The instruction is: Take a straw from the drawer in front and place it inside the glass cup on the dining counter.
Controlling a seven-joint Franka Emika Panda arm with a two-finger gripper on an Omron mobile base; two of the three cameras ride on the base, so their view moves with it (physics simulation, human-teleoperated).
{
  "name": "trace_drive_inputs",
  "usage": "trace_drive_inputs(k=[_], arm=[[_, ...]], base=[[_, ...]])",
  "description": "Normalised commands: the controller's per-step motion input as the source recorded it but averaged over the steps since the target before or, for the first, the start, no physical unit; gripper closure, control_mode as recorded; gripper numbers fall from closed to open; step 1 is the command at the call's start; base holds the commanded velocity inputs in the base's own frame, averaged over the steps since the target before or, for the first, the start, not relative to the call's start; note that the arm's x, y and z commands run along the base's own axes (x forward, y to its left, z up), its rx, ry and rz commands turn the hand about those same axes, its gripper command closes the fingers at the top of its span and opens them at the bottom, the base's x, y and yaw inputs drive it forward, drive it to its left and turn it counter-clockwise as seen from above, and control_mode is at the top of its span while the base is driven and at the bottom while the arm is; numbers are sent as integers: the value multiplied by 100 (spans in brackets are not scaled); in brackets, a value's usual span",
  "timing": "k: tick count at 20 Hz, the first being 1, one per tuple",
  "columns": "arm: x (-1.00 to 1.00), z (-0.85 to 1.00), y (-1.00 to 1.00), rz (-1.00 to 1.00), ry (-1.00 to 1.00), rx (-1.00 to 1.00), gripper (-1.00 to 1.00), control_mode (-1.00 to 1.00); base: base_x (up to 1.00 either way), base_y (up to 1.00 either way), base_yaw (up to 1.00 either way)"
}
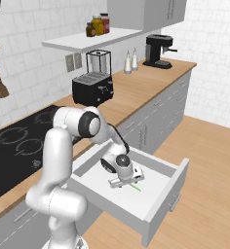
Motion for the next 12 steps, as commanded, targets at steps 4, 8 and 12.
trace_drive_inputs(k=[4,8,12], arm=[[12,-17,-10,4,2,0,-100,-100],[15,-24,-6,3,3,0,-100,-100],[13,-30,-2,2,6,0,-100,-100]], base=[[0,0,0],[0,0,0],[0,0,0]])
